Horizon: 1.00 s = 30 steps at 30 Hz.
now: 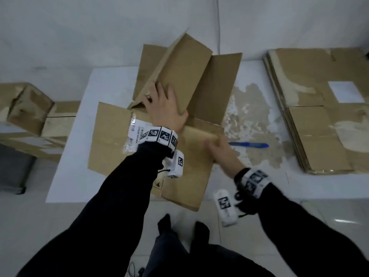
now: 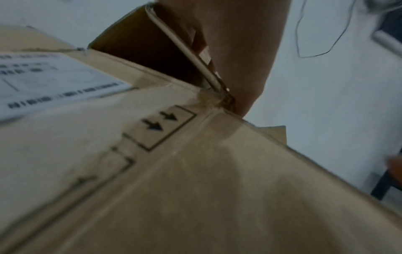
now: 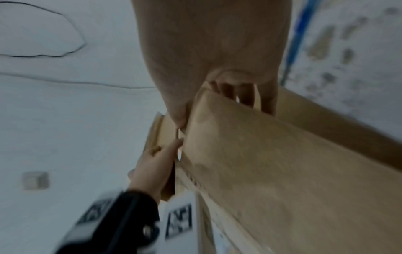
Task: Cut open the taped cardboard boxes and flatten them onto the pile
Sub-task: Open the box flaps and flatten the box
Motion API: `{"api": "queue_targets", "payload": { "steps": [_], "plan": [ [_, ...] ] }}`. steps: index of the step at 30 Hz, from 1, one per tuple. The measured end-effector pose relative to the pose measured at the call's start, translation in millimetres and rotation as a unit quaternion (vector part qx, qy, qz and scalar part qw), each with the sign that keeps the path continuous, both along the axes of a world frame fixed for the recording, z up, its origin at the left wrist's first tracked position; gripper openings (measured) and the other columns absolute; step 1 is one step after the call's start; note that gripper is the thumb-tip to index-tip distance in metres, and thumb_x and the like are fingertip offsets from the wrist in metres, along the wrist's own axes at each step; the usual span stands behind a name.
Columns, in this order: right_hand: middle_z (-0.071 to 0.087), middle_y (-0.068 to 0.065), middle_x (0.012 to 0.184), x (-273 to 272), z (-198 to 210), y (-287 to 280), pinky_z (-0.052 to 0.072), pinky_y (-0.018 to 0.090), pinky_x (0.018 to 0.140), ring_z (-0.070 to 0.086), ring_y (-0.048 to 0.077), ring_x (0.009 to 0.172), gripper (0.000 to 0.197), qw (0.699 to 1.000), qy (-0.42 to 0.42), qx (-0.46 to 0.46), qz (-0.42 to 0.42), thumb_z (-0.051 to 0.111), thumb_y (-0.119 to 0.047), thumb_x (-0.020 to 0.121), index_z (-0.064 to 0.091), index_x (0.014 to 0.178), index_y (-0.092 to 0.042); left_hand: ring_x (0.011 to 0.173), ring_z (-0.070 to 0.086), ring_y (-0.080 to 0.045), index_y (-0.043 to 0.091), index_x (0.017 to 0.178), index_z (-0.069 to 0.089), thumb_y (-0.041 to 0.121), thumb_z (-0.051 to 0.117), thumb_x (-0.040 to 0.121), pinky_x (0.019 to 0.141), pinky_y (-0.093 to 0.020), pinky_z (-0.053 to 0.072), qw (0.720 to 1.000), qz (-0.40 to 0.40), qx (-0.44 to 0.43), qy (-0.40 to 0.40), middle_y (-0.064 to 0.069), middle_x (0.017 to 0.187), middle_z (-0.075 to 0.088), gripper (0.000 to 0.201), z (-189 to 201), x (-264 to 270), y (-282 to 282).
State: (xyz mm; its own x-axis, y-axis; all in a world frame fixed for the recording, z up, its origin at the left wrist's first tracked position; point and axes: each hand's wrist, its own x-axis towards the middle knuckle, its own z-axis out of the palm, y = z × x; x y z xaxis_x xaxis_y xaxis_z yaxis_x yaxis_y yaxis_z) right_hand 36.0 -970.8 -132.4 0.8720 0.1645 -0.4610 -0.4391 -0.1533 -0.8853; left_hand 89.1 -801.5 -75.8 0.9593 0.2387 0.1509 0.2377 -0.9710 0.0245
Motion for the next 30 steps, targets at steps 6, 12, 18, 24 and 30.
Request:
{"api": "queue_targets", "payload": {
  "steps": [6,12,18,24,30],
  "plan": [
    [0.048,0.014,0.136,25.7,-36.9,29.4,0.043,0.045,0.1,0.048,0.031,0.123,0.066,0.987,0.003,-0.158,-0.033,0.065,-0.019,0.085,0.033,0.142,-0.007,0.146,0.004,-0.034,0.014,0.144,0.027,0.055,0.062,0.081,0.114,-0.05,0.013,0.994,-0.031,-0.036,0.101,-0.018,0.158,0.009,0.082,-59.6,21.5,27.4],
    [0.046,0.023,0.129,48.4,-46.7,32.2,0.04,0.038,0.095,0.046,0.036,0.117,0.046,0.931,-0.067,-0.358,-0.011,0.057,-0.007,0.085,0.043,0.128,0.005,0.146,-0.005,-0.039,0.02,0.149,0.026,0.051,0.054,0.087,0.116,-0.05,0.0,0.99,-0.117,-0.001,0.074,-0.022,0.158,-0.006,0.074,-74.8,17.7,65.7],
    [0.008,0.014,0.157,20.3,-59.8,113.7,0.014,0.045,0.115,0.011,0.031,0.144,0.054,0.845,-0.21,-0.434,0.229,0.036,-0.036,0.098,0.023,0.148,-0.018,0.147,0.006,-0.027,0.012,0.153,0.001,0.052,0.038,0.092,0.119,-0.046,0.003,0.956,-0.253,-0.033,0.145,-0.014,0.159,0.008,0.082,-111.3,-47.9,98.4],
    [-0.033,0.005,0.151,7.3,-82.6,113.4,-0.02,0.043,0.111,-0.031,0.026,0.139,0.069,0.826,-0.121,-0.492,0.248,0.017,-0.064,0.093,-0.015,0.147,-0.035,0.138,-0.036,-0.017,0.036,0.141,-0.03,0.086,-0.011,0.068,0.116,-0.042,-0.015,0.932,-0.178,-0.111,0.297,0.002,0.15,-0.039,0.09,-136.6,-67.8,195.4],
    [0.024,0.013,0.153,13.8,-63.8,106.0,0.011,0.049,0.117,0.018,0.033,0.141,0.064,0.875,-0.172,-0.443,0.09,0.023,-0.049,0.09,0.038,0.142,-0.014,0.143,0.013,-0.022,0.023,0.145,0.033,0.07,0.014,0.085,0.115,-0.043,0.011,0.95,-0.14,-0.174,0.22,-0.007,0.156,0.019,0.078,-113.8,-54.0,196.3]
  ]
}}
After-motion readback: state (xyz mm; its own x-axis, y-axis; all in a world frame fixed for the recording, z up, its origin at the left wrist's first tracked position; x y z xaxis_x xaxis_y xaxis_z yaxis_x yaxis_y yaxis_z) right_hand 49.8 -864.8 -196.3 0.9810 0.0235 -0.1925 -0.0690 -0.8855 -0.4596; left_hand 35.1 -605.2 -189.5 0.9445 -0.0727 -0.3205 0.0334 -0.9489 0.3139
